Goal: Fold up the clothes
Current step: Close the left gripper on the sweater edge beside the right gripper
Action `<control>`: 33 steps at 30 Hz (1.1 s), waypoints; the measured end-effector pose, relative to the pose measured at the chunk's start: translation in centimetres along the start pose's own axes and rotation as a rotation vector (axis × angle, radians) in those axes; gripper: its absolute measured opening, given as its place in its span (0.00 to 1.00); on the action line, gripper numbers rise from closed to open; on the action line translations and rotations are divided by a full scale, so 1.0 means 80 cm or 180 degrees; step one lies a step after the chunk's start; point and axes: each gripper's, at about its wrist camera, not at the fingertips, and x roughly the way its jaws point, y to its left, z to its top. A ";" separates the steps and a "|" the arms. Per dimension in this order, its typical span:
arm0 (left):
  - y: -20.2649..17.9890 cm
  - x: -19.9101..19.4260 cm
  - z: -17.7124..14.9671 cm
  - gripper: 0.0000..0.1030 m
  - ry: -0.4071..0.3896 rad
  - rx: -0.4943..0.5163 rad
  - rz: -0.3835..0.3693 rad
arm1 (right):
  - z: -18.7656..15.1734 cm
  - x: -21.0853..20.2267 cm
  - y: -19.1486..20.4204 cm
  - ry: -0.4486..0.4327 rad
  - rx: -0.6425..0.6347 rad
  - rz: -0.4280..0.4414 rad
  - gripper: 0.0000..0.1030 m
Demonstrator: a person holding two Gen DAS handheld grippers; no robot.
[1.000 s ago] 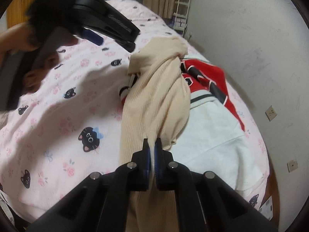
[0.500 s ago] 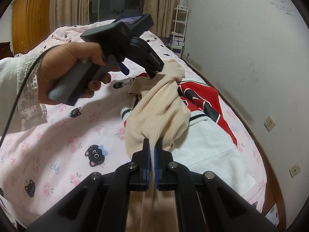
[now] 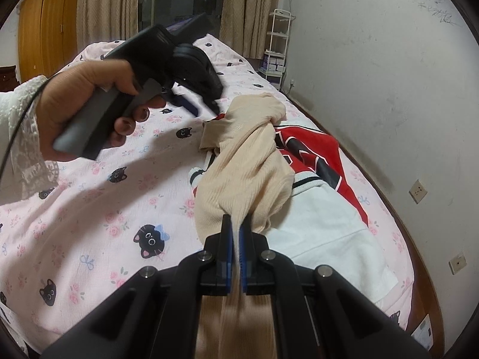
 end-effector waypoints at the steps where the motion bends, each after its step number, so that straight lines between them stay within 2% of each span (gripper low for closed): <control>1: 0.001 -0.003 0.000 0.77 -0.0033 -0.0024 -0.0091 | 0.000 0.000 0.000 -0.0003 0.0001 0.0001 0.04; 9: 0.002 0.031 -0.009 0.77 0.0293 -0.0249 -0.0366 | 0.000 -0.004 0.000 -0.0034 0.0018 0.0028 0.04; 12: -0.004 0.033 -0.014 0.76 0.0268 -0.0317 -0.0523 | 0.000 -0.005 0.000 -0.0043 0.0023 0.0039 0.04; 17: -0.014 0.016 -0.013 0.75 0.0157 -0.0359 -0.0578 | 0.000 -0.005 0.000 -0.0046 0.0021 0.0046 0.04; 21: -0.015 0.016 -0.016 0.74 0.0279 -0.0437 -0.0742 | 0.000 -0.005 0.000 -0.0048 0.0038 0.0059 0.04; 22: -0.017 0.019 -0.019 0.65 0.0304 -0.0444 -0.0776 | 0.000 -0.005 0.000 -0.0051 0.0038 0.0059 0.04; 23: -0.019 0.022 -0.020 0.48 0.0337 -0.0448 -0.0810 | 0.000 -0.006 0.001 -0.0055 0.0037 0.0058 0.05; 25: -0.026 0.025 -0.021 0.29 0.0362 -0.0410 -0.0822 | 0.000 -0.007 0.001 -0.0057 0.0036 0.0056 0.05; 27: -0.035 0.026 -0.021 0.26 0.0327 -0.0330 -0.0786 | 0.000 -0.007 0.002 -0.0057 0.0036 0.0054 0.05; 29: -0.042 0.027 -0.021 0.16 0.0315 -0.0265 -0.0731 | 0.000 -0.006 0.002 -0.0053 0.0038 0.0053 0.05; 33: -0.040 0.025 -0.020 0.08 0.0275 -0.0299 -0.0726 | 0.000 -0.006 0.002 -0.0056 0.0036 0.0055 0.05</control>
